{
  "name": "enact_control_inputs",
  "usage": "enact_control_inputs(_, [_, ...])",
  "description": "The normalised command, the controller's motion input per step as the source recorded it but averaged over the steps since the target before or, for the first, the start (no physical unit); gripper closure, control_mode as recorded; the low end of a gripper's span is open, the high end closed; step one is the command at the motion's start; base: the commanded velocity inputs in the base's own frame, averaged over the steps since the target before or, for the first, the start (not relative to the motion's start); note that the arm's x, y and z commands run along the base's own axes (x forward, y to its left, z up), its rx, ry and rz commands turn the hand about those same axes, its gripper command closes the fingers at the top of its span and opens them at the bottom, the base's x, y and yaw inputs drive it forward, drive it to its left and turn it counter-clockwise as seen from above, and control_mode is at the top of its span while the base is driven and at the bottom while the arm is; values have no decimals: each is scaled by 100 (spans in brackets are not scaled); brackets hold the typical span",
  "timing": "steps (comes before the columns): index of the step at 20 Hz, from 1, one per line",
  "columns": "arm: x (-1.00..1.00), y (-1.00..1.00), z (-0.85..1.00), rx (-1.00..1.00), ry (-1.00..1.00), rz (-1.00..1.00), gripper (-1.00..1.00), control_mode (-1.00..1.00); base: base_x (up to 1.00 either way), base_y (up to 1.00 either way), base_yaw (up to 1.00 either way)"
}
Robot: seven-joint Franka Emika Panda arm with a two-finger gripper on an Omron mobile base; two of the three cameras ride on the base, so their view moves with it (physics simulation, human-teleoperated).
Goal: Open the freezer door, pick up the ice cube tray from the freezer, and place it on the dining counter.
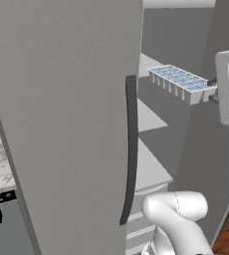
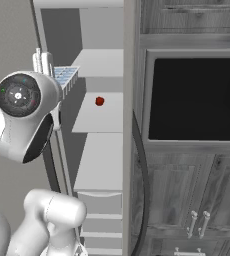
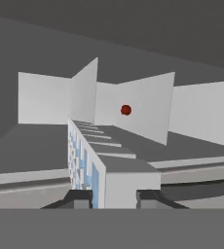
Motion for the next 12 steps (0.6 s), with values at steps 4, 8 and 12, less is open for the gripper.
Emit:
enact_control_inputs(4, [-62, 0, 0, 1, 0, 0, 100, -100, 0, 0, 0])
enact_control_inputs(8, [-58, 0, -2, 0, 0, 0, 100, -100, 0, 0, 0])
enact_control_inputs(12, [-49, 0, -3, 0, 0, 0, 100, -100, 0, 0, 0])
